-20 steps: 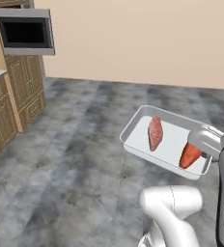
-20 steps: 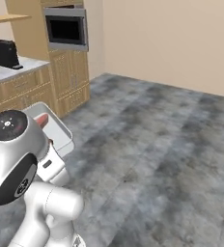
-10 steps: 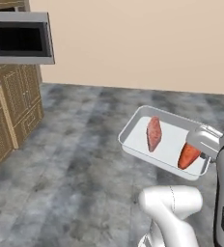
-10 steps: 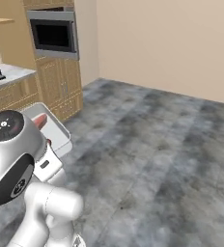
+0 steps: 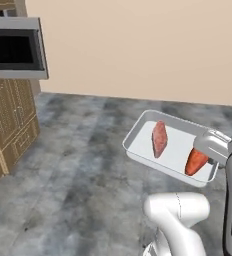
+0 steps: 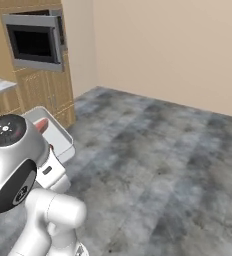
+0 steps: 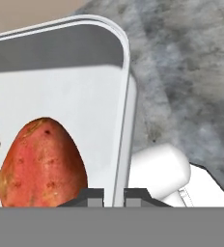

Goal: Place the tupperware containing the steak and sweet potato meal in the microwave. Close the microwave door and press the start button to reheat the meal.

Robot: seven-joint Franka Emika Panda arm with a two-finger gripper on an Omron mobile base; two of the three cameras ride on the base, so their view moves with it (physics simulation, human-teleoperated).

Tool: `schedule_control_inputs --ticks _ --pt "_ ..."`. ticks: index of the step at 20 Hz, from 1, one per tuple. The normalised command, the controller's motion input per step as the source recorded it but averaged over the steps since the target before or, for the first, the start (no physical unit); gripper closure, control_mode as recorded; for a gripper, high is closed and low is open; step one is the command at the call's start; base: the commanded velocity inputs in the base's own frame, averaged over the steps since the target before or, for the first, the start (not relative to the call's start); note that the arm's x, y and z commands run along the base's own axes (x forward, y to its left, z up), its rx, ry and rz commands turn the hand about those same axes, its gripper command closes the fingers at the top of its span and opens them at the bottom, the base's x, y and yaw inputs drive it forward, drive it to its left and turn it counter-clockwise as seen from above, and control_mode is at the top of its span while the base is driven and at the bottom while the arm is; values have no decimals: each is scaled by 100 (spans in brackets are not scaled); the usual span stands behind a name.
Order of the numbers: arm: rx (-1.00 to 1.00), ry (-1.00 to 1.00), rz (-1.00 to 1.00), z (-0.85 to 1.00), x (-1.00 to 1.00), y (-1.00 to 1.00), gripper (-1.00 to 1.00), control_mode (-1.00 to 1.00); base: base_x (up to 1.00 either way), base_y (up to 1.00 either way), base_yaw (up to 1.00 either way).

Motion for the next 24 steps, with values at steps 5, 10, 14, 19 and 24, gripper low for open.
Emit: schedule_control_inputs --ticks 5,10,14,19,24 --pt "0 0 0 0 0 0 100 100 100 0 16" --pt "0 0 0 0 0 0 100 100 100 -5 25" --pt "0 0 0 0 0 0 100 100 100 -26 32" --pt "0 0 0 0 0 0 100 100 100 -32 34" --pt "0 0 0 0 0 0 100 100 100 -32 28"
